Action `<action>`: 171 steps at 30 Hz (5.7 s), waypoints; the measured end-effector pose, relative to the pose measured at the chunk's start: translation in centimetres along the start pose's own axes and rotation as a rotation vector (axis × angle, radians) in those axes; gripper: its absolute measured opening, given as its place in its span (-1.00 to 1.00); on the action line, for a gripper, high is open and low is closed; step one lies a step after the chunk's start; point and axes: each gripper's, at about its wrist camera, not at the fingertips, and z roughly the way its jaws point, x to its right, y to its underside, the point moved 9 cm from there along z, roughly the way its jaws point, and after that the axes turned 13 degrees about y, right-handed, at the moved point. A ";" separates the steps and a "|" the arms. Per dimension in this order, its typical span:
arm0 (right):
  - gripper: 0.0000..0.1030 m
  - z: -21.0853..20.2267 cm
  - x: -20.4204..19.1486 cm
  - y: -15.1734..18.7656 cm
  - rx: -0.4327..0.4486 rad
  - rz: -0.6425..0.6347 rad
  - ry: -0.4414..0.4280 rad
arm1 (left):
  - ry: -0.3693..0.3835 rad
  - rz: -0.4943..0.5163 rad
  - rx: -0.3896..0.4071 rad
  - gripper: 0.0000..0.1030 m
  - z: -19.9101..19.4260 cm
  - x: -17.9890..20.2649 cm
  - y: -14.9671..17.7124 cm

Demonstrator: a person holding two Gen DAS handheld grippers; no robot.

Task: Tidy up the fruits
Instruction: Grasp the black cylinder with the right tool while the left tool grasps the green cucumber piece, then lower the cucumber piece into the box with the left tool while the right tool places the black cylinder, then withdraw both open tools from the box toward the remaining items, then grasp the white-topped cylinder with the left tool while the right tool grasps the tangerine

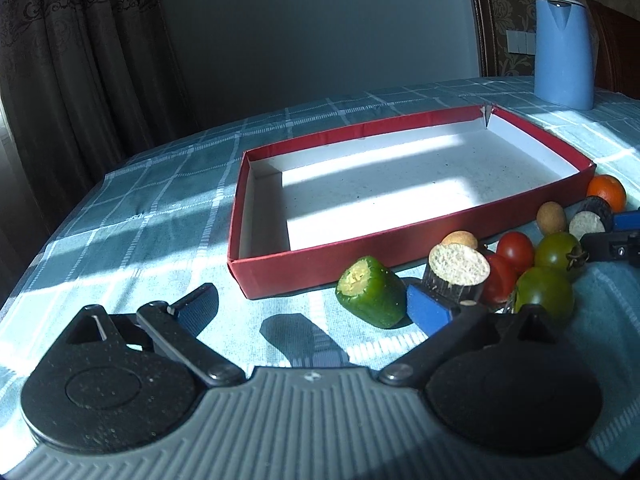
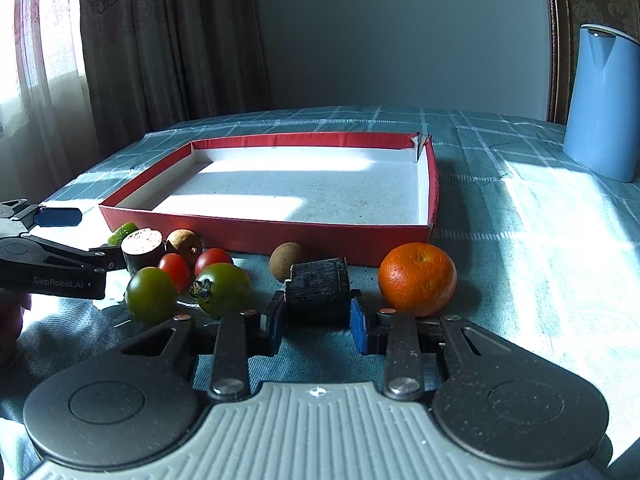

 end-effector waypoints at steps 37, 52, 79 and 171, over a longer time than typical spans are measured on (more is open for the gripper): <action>-0.38 -1.5 -1.2 -4.6 0.206 -0.094 0.118 | 0.092 -0.001 0.144 -0.40 -1.5 2.4 -5.2; -0.38 10.8 0.2 -9.2 -0.017 -0.054 0.139 | -0.050 -0.117 0.035 -0.21 7.3 -2.8 -7.7; 0.40 5.4 4.2 -7.8 0.093 0.181 0.112 | -0.043 -0.178 0.160 1.00 -1.1 -2.0 -3.0; -0.15 2.8 4.6 -1.7 -0.034 0.043 0.162 | 0.122 0.016 -0.022 0.45 1.1 3.7 -0.5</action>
